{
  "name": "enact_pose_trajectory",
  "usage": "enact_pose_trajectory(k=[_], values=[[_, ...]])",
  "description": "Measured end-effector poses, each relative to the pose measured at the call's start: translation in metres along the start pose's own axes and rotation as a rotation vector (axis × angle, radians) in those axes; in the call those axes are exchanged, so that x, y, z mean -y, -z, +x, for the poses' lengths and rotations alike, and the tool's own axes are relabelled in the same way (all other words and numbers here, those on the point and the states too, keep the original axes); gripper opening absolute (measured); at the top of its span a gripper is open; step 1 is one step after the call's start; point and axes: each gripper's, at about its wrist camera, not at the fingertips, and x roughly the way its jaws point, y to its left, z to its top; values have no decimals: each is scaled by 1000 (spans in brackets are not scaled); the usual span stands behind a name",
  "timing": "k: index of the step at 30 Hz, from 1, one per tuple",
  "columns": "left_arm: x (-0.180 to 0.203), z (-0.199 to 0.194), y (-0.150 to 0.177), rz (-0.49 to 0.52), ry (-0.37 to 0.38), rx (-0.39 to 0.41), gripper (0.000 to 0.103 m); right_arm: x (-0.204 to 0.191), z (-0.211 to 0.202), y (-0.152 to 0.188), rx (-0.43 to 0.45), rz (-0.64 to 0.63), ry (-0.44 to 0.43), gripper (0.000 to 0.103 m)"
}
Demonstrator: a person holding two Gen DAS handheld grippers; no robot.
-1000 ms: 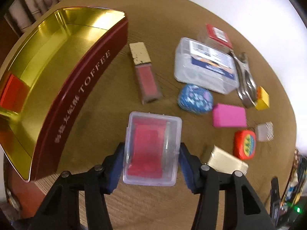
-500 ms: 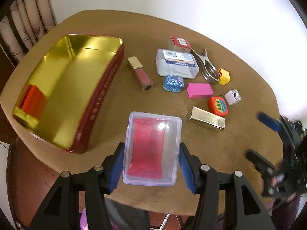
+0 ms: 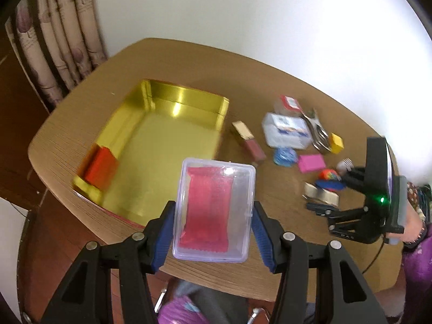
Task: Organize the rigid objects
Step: 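Place the blush case in the tin with the left tool while the right tool grasps the gold tube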
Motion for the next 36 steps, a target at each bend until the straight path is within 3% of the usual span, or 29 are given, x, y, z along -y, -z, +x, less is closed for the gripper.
enact_pose_trajectory(k=[9,18,24,30,36], values=[[-57,48,-47,-13,-123,2,56,16,10,-5,-55,155,-33,26],[-82,93,-72,2,-171,9,56,29,8,0,-33,321,-34,26],[-87,106,-83,39,-178,26,56,47,-12,5,11,449,-114,26],[-87,101,-82,91,-227,70,56,53,-37,-24,91,529,-211,26],[-97,66,-64,52,-190,108,56,50,-60,-82,215,617,-354,26]])
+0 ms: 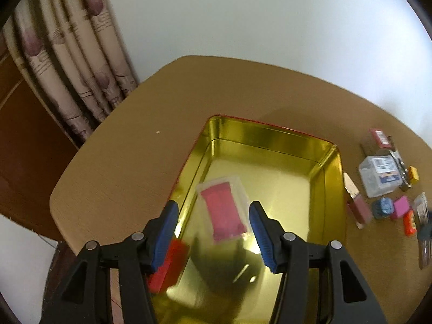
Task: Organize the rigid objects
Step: 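Place the blush case in the tin with the left tool while the right tool grasps the gold tube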
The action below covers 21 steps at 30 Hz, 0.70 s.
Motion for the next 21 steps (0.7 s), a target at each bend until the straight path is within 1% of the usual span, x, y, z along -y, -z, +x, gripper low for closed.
enact_pose_trajectory(k=[2,4,7,9,10,12,13,16,17,20,21], values=[[-13,-24,15,-66,-13,33,56,-15,7,-23,35,51,-70,26],[-21,-49,31,-126,-45,61,56,-30,20,-41,50,89,-109,26],[-41,-71,61,-200,-94,81,57,-47,45,-63,57,117,-95,26],[-52,-72,78,-235,-109,68,57,-53,69,-74,45,150,-81,26],[-56,-71,84,-247,-107,60,57,-60,86,-79,40,149,-54,26],[-64,-67,95,-288,-93,50,57,-64,108,-85,16,170,-43,26],[-66,-63,98,-303,-86,43,57,-65,120,-86,8,178,-23,26],[-62,-56,99,-279,-57,10,57,-71,147,-92,-1,147,69,26],[-59,-55,100,-262,-64,16,57,-72,154,-94,-2,144,97,26],[-54,-57,104,-227,-89,40,57,-75,162,-99,22,122,117,30],[-54,-56,104,-219,-89,43,57,-73,160,-97,38,119,115,35]])
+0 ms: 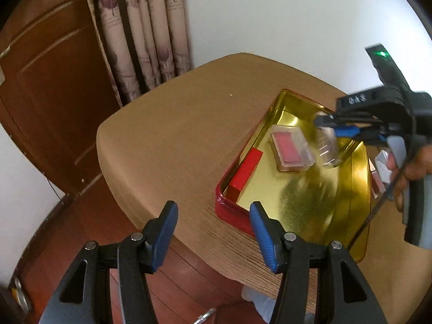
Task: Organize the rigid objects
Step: 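Place the blush case in the tin with the left tool while the right tool grasps the gold tube, then lower the gold tube into the tin beside the blush case and open the right tool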
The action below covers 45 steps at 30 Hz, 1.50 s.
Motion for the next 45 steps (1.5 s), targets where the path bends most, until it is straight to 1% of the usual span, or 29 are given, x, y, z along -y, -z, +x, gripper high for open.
enact_pose_trajectory(k=[1,2,3,6,7,9,10,12,14,15,17,18,19,20,23,25,27,30,33,34,35,36,37,39,40,41,42,43,45], values=[[3,0,1,5,0,3,57,1,-5,1,20,0,-14,41],[5,-1,2,8,2,5,57,1,-13,3,46,4,-41,49],[6,-1,3,10,4,4,57,-1,-22,5,74,-2,-46,49],[8,-3,5,11,17,1,57,-1,-70,32,220,-76,-57,49],[8,-4,4,15,24,-1,57,1,-91,54,270,-115,-39,49],[12,-5,6,28,32,-4,57,8,-115,88,310,-158,-13,50],[15,-6,6,36,37,-6,57,19,-130,116,338,-182,48,51],[21,-12,9,60,55,3,57,47,-151,160,369,-188,170,60],[23,-19,13,55,65,17,57,84,-168,196,373,-166,295,61],[18,-26,18,15,70,30,57,105,-176,212,367,-168,378,61],[7,-38,28,-61,119,53,57,152,-189,243,328,-159,572,61],[1,-43,34,-88,124,63,57,172,-197,254,314,-133,610,61],[-3,-46,39,-104,103,61,57,197,-209,267,312,-81,629,61],[-7,-48,44,-116,73,52,57,211,-217,274,315,-49,636,61],[-17,-52,53,-130,34,38,57,245,-233,289,321,30,667,63],[-21,-54,57,-123,3,35,57,253,-234,293,331,65,652,66],[-25,-56,61,-117,-29,37,57,252,-229,293,328,77,639,70],[-29,-58,58,-120,-38,44,57,243,-216,285,331,65,622,70],[-33,-59,53,-126,-55,58,57,210,-210,272,325,52,513,70],[-34,-58,51,-128,-58,58,57,181,-213,259,349,12,436,70],[-37,-57,48,-135,-60,58,57,160,-215,249,363,-19,379,70],[-41,-56,46,-143,-60,61,57,138,-216,237,363,-43,308,71],[-42,-55,44,-147,-60,63,57,104,-212,216,335,-72,184,71],[-48,-53,40,-161,-54,60,57,52,-199,183,292,-117,21,70],[-51,-52,38,-164,-52,57,57,33,-189,171,267,-135,-12,70],[-55,-52,37,-169,-50,54,57,3,-169,149,203,-162,-58,69],[-58,-52,36,-176,-49,54,57,-11,-155,137,167,-161,-73,67],[-63,-53,36,-187,-43,62,57,-30,-131,120,101,-154,-82,66],[-71,-55,35,-205,-34,78,57,-54,-85,96,-10,-149,-36,57]])
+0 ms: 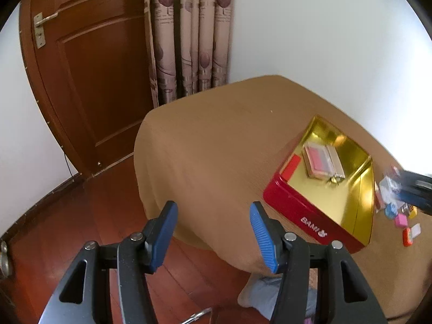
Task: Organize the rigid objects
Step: 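Lower the gold tube into the tin beside the blush case and open the right tool, then grasp the orange tape measure with the left tool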
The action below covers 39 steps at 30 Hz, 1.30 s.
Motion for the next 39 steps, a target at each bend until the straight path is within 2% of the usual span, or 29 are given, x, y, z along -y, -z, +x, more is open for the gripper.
enact_pose_trajectory(k=[5,8,13,16,18,20,23,25,26,27,28,29,31,33,35,37,39], values=[[-11,9,-2,-30,39,-35,57,-15,72,-18,-145,56,56,55],[-12,19,-2,-25,63,-85,57,-10,91,-23,-160,143,8,56],[-6,33,0,2,91,-147,57,-1,108,-32,-175,220,3,56],[-7,37,1,-8,96,-157,57,1,118,-30,-186,298,-89,56],[-6,38,3,-16,108,-170,57,2,124,-30,-191,311,-75,59],[-5,42,4,-10,112,-185,57,-1,125,-30,-177,283,-47,57],[-3,41,6,-3,110,-188,57,-10,117,-32,-185,199,66,63],[-3,39,8,-3,106,-182,57,-11,110,-35,-187,126,143,62],[-2,39,8,-3,104,-180,57,-12,101,-34,-175,88,218,64],[-2,39,9,-2,102,-179,57,-10,92,-33,-160,76,247,64],[-2,39,9,1,103,-181,57,-7,87,-33,-155,87,226,64],[-1,40,9,3,104,-183,57,1,80,-34,-150,135,121,64],[1,40,10,13,108,-186,57,7,66,-35,-112,176,31,62],[1,38,9,16,116,-178,57,-2,40,-34,-5,75,115,63],[2,35,9,6,130,-162,57,-7,17,-28,108,-73,309,64],[5,33,10,25,130,-162,57,11,-4,-19,223,-108,457,66],[10,31,10,47,136,-152,57,36,-30,9,335,-89,465,66]])
